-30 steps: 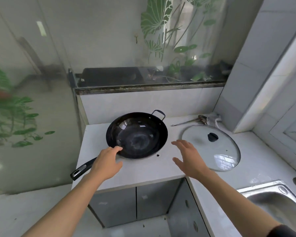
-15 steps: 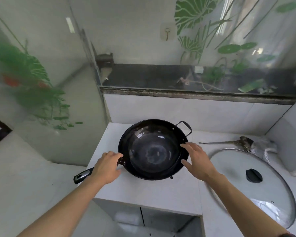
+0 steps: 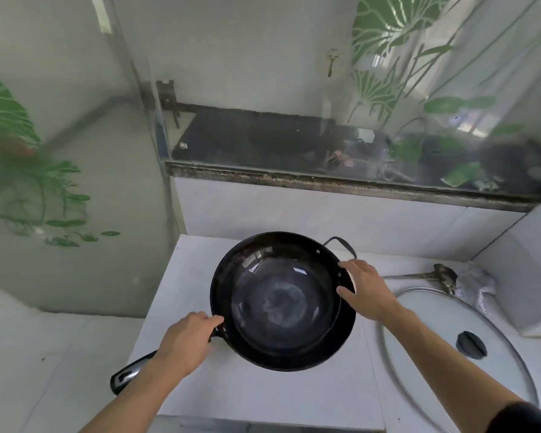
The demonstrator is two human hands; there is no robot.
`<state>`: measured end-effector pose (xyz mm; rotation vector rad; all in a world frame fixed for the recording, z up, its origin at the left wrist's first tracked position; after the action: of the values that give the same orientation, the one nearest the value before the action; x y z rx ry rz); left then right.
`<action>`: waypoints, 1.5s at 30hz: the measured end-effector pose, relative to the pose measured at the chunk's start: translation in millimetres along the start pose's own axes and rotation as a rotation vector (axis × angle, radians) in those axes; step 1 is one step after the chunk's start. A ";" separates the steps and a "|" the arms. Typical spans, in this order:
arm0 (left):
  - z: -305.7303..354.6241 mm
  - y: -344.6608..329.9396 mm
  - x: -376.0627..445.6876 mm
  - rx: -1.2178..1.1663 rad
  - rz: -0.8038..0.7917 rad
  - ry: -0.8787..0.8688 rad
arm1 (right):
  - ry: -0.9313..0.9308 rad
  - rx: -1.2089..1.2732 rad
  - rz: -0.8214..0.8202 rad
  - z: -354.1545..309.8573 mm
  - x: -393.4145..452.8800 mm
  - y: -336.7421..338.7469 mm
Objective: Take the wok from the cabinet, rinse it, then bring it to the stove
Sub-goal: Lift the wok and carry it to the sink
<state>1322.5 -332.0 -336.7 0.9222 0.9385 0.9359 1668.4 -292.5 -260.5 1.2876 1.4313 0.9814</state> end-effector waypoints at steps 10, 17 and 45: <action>-34.5 12.7 30.8 -0.026 0.011 -0.081 | 0.035 -0.239 -0.082 2.4 34.7 -9.1; -49.1 17.8 38.1 -0.075 0.015 -0.089 | 0.125 -0.705 -0.352 35.7 70.1 -39.6; -20.9 57.3 60.7 0.281 -0.037 -0.343 | 0.159 -0.606 -0.277 24.4 -6.5 1.8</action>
<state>1307.8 -253.5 -304.5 1.2544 0.7986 0.5963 1692.5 -299.4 -263.7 0.5652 1.2459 1.2203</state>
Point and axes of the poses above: each hand's wrist, its own x-axis towards the middle knuckle, its own y-axis out of the back of the hand, z = x × y, the point moved 9 cm from there along x, towards the middle knuckle, and after that the axes turned 6 degrees about -x, right-handed, at the moved point
